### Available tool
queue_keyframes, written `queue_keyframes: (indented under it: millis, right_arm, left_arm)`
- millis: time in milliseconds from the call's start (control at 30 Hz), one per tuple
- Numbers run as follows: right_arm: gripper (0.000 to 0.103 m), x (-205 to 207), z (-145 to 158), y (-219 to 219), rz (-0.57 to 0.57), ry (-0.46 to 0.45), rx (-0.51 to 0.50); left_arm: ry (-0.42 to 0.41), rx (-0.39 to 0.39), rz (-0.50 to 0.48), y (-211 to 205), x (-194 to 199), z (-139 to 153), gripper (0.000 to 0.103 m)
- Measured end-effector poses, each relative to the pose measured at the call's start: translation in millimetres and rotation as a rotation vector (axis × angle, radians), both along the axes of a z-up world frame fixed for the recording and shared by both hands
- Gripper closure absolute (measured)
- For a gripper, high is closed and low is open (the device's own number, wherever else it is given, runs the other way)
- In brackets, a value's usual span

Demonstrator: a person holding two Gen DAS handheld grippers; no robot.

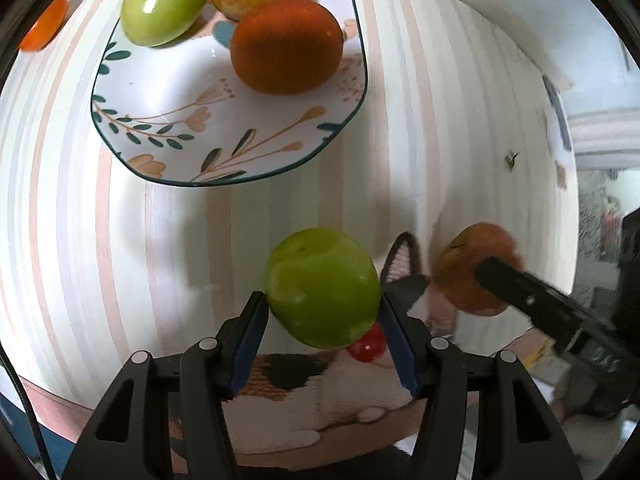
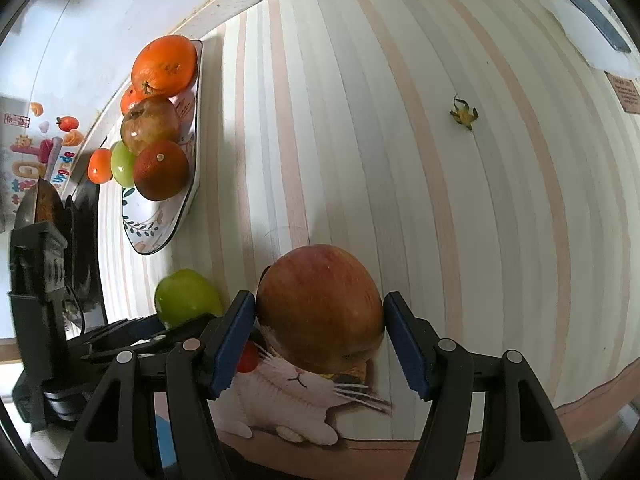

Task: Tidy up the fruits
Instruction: 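Carry both apples over the floral plate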

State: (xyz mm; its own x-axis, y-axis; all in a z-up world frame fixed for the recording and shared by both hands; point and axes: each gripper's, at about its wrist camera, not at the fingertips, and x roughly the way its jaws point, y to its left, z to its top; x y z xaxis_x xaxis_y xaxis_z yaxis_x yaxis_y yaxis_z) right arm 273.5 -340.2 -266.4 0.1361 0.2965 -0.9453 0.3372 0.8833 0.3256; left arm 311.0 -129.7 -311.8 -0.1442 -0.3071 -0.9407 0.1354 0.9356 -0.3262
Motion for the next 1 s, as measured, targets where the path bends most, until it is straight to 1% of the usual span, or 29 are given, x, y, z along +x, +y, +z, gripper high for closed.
queue_keyframes:
  millis: [67, 167, 233, 300, 433, 600, 667, 700, 800, 867, 1000]
  right_arm:
    - [0.034, 0, 0, 0, -0.001, -0.002, -0.002]
    - [0.034, 1, 1, 1, 0.007, -0.002, -0.015]
    - [0.034, 1, 2, 3, 0.012, -0.003, -0.022]
    - [0.034, 1, 2, 3, 0.016, 0.0, -0.024]
    - [0.034, 0, 1, 1, 0.001, 0.002, -0.009]
    - [0.034, 1, 0, 0, -0.001, 0.0, -0.008]
    - [0.034, 2, 1, 0, 0.004, 0.0, -0.012]
    - [0.034, 2, 1, 1, 0.007, 0.0, -0.015]
    - [0.034, 2, 2, 3, 0.017, -0.004, -0.026]
    - [0.035, 1, 4, 7, 0.034, -0.011, -0.043]
    - [0.035, -2, 7, 13, 0.058, -0.02, -0.078]
  left_arm:
    - [0.001, -0.001, 0.003, 5, 3, -1, 0.047]
    - [0.012, 0.002, 0.005, 0, 2, -7, 0.045]
    - [0.01, 0.01, 0.006, -4, 7, -2, 0.045]
    - [0.011, 0.018, 0.01, -5, 7, -5, 0.045]
    - [0.016, 0.007, 0.042, -11, 13, -6, 0.045]
    - [0.018, 0.005, 0.068, -8, 22, -7, 0.045]
    - [-0.019, 0.02, 0.064, -8, 23, -2, 0.046]
    - [-0.036, 0.023, 0.059, -10, 23, -1, 0.048]
    - [-0.104, 0.073, 0.013, -17, 20, 4, 0.048]
    - [-0.125, 0.089, 0.001, -19, 18, 6, 0.048]
    - [-0.153, 0.093, -0.022, -18, 14, 16, 0.048]
